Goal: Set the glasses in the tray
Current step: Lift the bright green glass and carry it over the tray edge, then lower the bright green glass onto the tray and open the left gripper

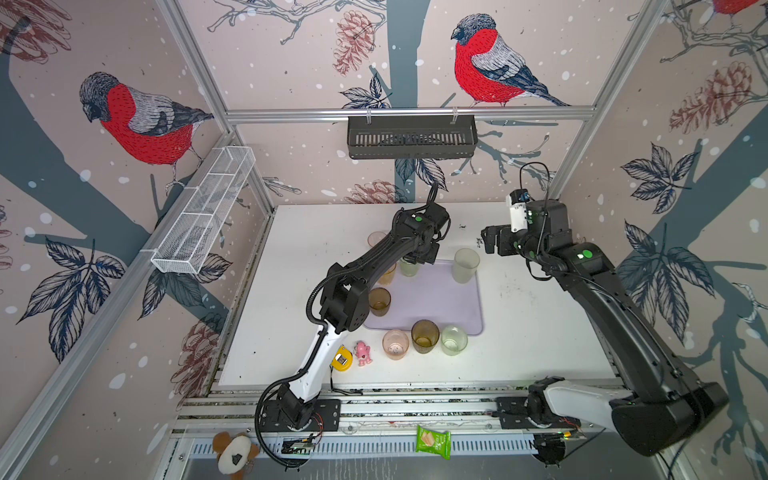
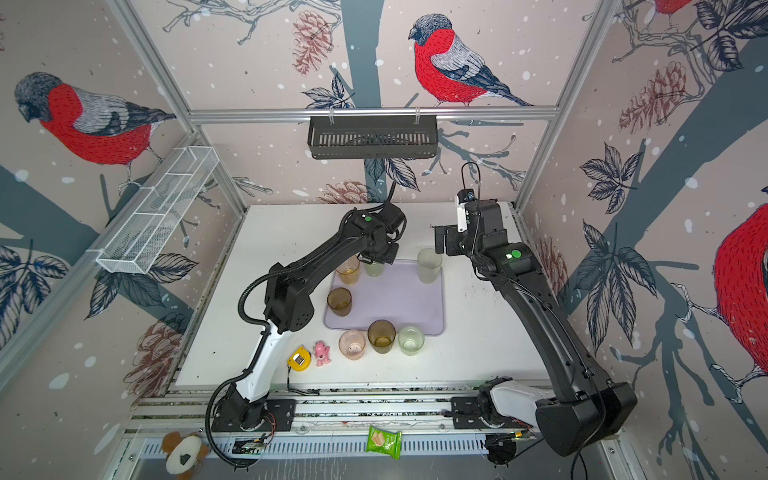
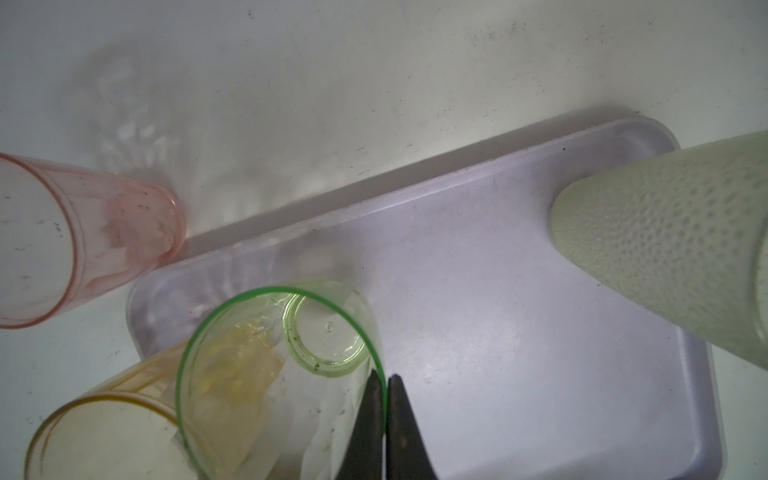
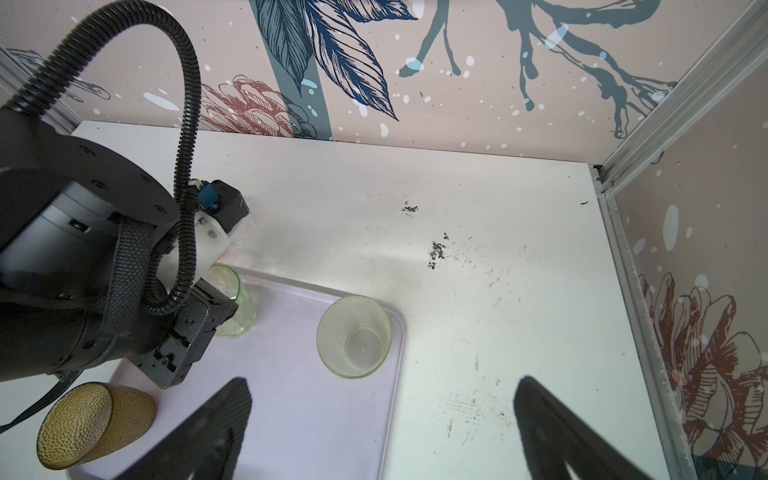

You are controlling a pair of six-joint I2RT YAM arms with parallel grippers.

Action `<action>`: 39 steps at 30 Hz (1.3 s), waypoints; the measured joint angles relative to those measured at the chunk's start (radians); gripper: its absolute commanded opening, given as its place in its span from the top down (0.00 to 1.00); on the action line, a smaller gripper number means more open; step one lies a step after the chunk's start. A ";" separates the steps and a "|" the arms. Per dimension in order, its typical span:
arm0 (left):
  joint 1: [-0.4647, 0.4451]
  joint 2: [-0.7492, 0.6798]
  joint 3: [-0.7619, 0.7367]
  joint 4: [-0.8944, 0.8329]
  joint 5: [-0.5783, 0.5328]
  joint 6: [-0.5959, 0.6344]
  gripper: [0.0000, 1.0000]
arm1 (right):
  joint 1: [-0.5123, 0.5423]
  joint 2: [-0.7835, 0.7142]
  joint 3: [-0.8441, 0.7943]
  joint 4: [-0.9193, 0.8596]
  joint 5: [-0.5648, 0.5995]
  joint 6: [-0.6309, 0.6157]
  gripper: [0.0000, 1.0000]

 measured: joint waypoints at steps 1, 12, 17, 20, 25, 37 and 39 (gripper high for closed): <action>-0.001 0.000 -0.002 0.000 0.000 -0.007 1.00 | 0.000 0.000 0.000 0.000 0.000 0.000 0.00; -0.012 0.000 -0.038 0.014 -0.001 -0.017 1.00 | 0.000 0.000 0.000 0.000 0.000 0.000 0.00; -0.014 0.000 -0.066 0.029 -0.002 -0.035 1.00 | -0.001 0.000 0.000 0.000 0.000 0.000 0.00; -0.014 0.000 -0.074 0.043 -0.007 -0.041 1.00 | -0.002 0.000 0.000 0.000 0.000 0.000 0.00; -0.014 0.002 -0.075 0.048 -0.021 -0.050 1.00 | -0.002 0.000 0.001 0.000 0.000 -0.001 0.00; -0.014 0.011 -0.075 0.052 -0.027 -0.058 1.00 | -0.002 0.003 0.007 0.008 0.000 -0.001 0.00; -0.014 0.012 -0.075 0.053 -0.027 -0.058 1.00 | -0.002 0.003 0.007 0.008 0.000 -0.001 0.00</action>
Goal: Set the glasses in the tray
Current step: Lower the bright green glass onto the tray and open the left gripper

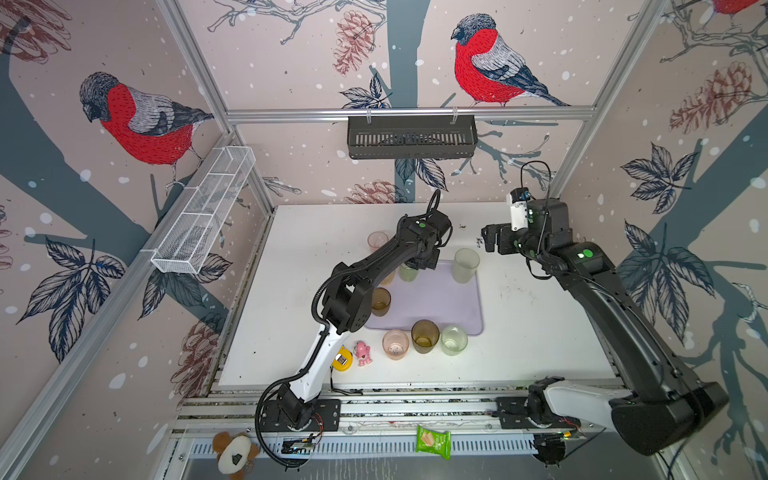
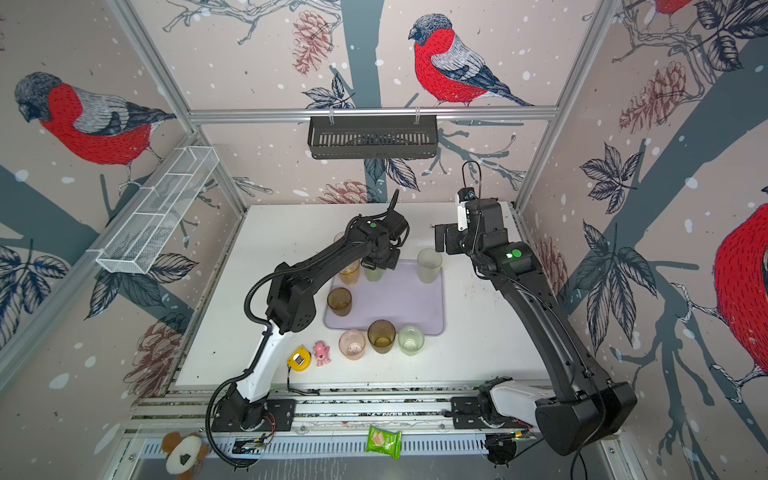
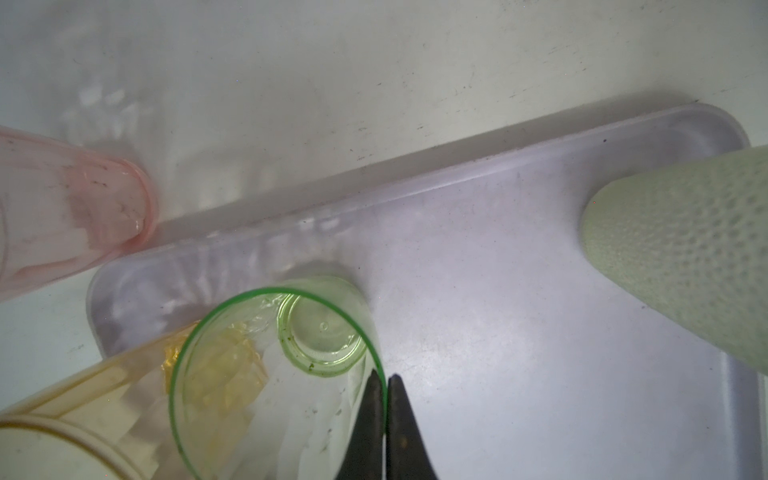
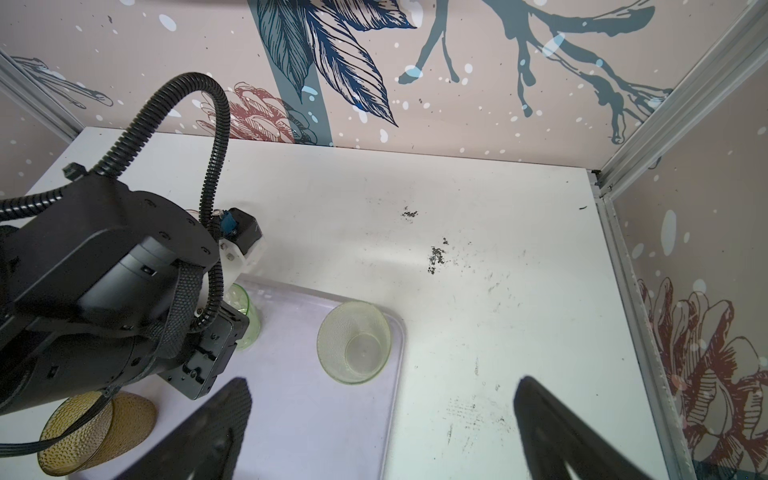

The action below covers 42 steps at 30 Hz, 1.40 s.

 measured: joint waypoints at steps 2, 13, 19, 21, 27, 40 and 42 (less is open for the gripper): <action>0.000 0.000 0.000 0.001 0.000 0.000 1.00 | -0.002 0.000 0.000 0.000 0.000 0.000 0.00; 0.000 0.002 0.000 0.008 0.000 0.000 1.00 | -0.004 0.000 0.000 0.002 0.000 0.000 0.00; 0.000 0.002 0.000 0.008 0.000 0.000 0.96 | -0.005 -0.001 0.000 0.002 0.000 0.000 0.00; 0.000 0.002 0.000 0.008 0.000 -0.001 0.94 | -0.005 -0.001 0.000 0.002 0.000 -0.001 0.00; 0.000 0.002 0.000 0.008 -0.001 -0.003 0.92 | -0.006 -0.006 -0.002 0.003 0.000 -0.003 0.00; 0.000 -0.005 -0.018 0.012 -0.006 -0.007 0.89 | -0.008 -0.010 -0.006 0.003 0.001 -0.003 0.00; 0.000 -0.007 -0.020 0.012 -0.007 -0.008 0.88 | -0.009 -0.010 -0.006 0.003 0.001 -0.003 0.00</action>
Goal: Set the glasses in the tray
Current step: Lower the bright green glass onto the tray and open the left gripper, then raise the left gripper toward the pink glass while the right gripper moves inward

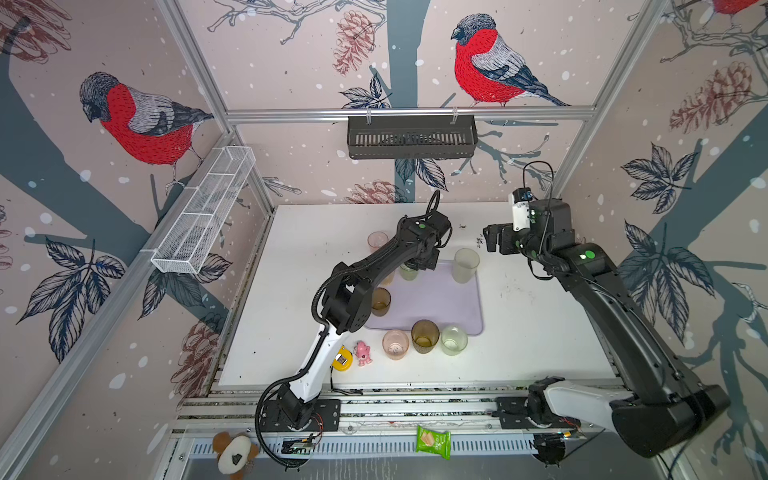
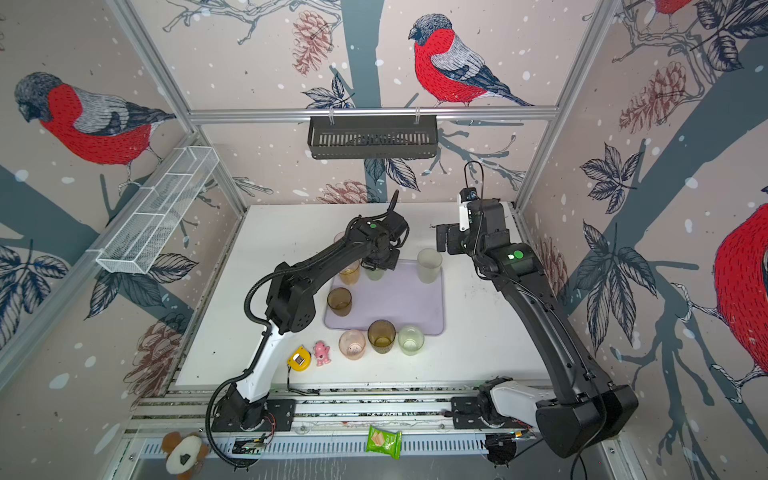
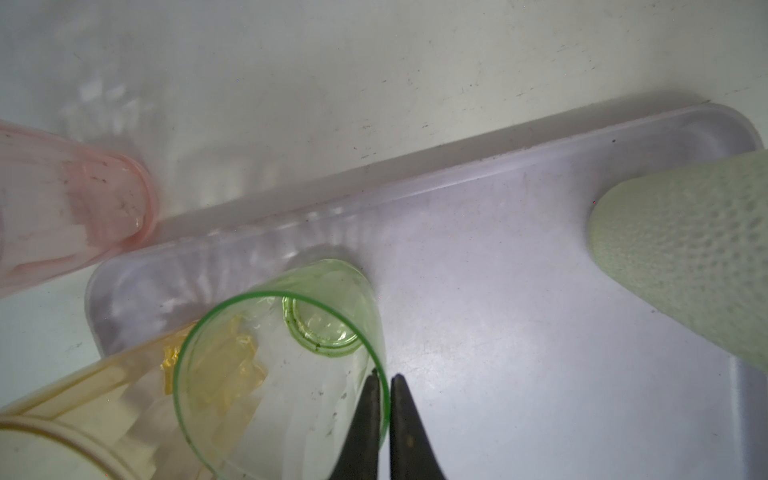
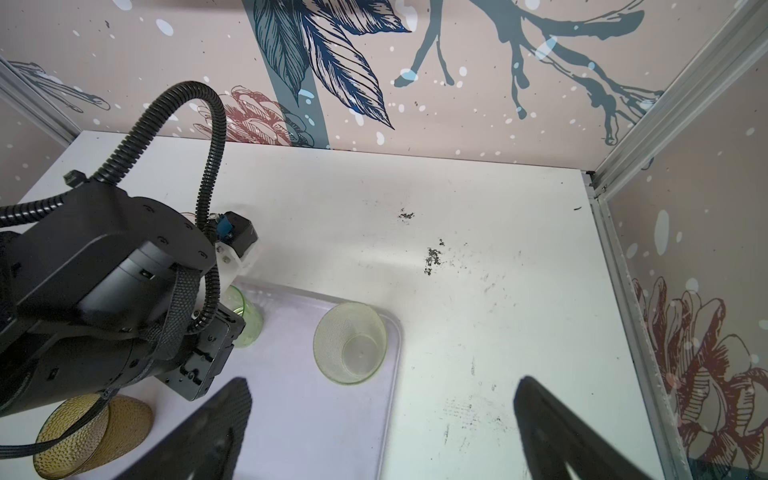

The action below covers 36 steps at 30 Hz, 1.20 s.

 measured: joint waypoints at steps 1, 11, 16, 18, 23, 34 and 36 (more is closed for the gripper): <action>0.000 -0.001 -0.001 0.000 0.000 0.000 0.86 | 0.000 0.000 0.000 0.000 0.000 0.000 0.00; 0.000 -0.029 0.003 -0.002 -0.012 -0.003 0.67 | -0.001 -0.005 0.000 0.000 0.003 0.000 0.00; 0.000 -0.045 0.032 -0.014 -0.014 -0.008 0.65 | -0.001 -0.006 0.000 0.002 0.003 0.000 0.00; 0.000 -0.047 0.056 -0.026 -0.014 -0.011 0.64 | -0.002 -0.007 -0.002 0.002 0.003 0.000 0.00; 0.000 -0.047 0.121 -0.053 -0.023 -0.011 0.63 | -0.002 -0.007 -0.002 0.002 0.003 0.000 0.00; 0.009 -0.078 0.153 -0.079 -0.068 -0.019 0.60 | -0.002 -0.001 0.005 0.001 -0.002 0.000 0.00; 0.017 -0.084 0.156 -0.079 -0.067 -0.019 0.60 | -0.002 0.003 0.005 0.002 -0.005 0.000 0.00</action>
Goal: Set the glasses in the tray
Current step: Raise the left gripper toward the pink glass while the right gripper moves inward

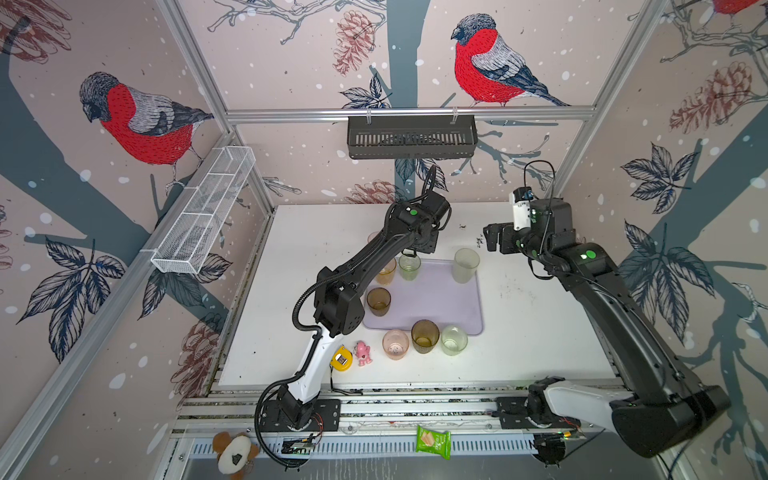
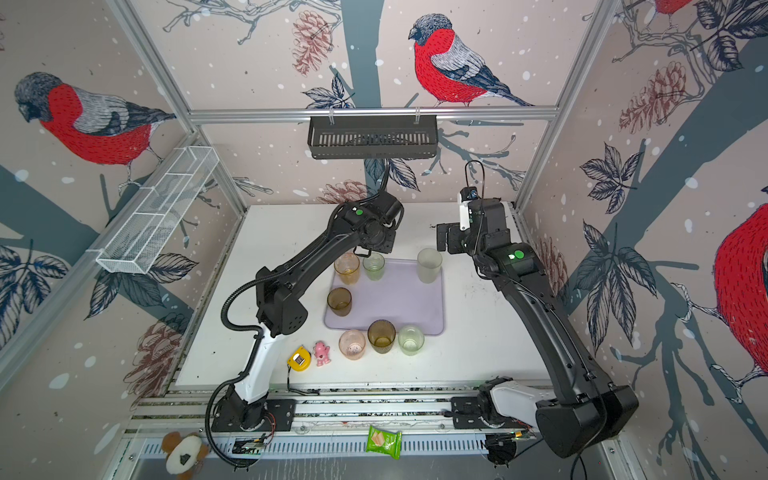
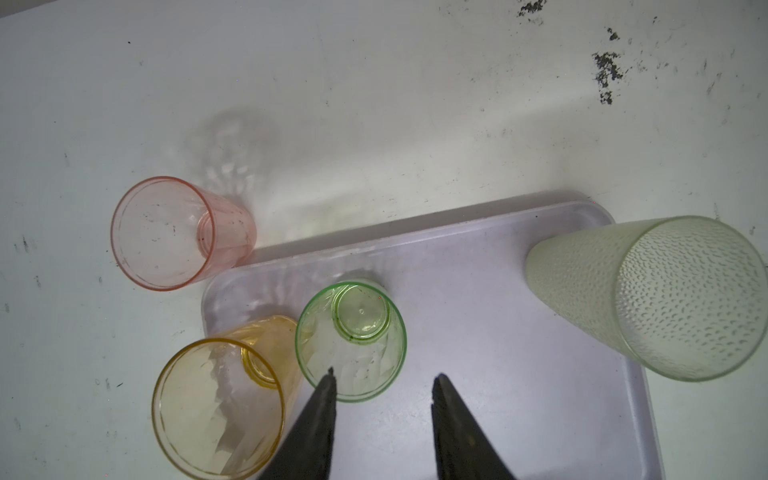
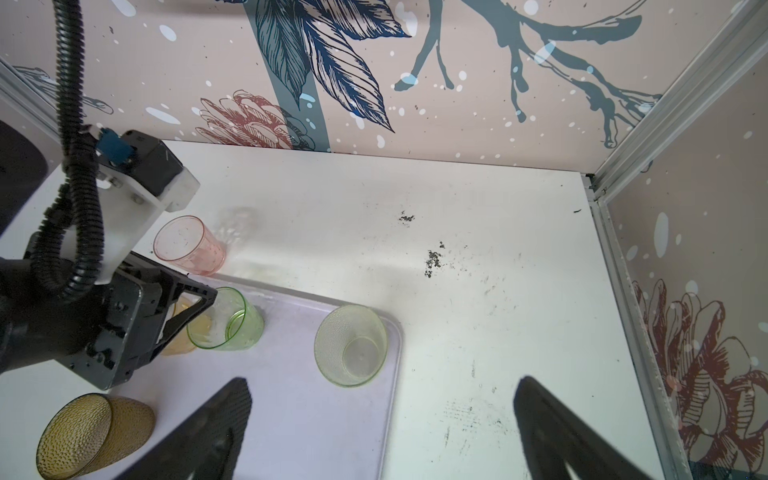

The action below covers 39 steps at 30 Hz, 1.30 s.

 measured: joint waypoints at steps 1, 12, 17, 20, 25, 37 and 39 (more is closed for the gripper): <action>0.006 -0.004 0.000 0.000 0.001 0.000 0.60 | 0.000 0.002 0.000 0.000 -0.001 0.000 0.00; 0.081 -0.048 0.035 0.008 0.050 -0.007 0.56 | 0.000 0.015 -0.020 0.014 -0.017 0.000 0.00; 0.111 -0.057 0.039 0.014 0.074 -0.008 0.55 | 0.000 0.027 -0.039 0.021 -0.046 0.000 0.00; 0.126 -0.055 0.055 0.015 0.081 -0.008 0.50 | 0.000 0.027 -0.051 0.024 -0.065 0.000 0.00; 0.148 -0.047 0.072 0.026 0.104 -0.010 0.46 | 0.002 0.051 -0.041 0.043 -0.111 0.000 0.00; 0.206 -0.011 0.073 0.048 0.111 -0.010 0.32 | 0.032 0.077 -0.055 0.085 -0.169 0.012 0.00; 0.214 -0.004 0.075 0.058 0.113 -0.010 0.31 | 0.042 0.078 -0.060 0.089 -0.177 0.026 0.00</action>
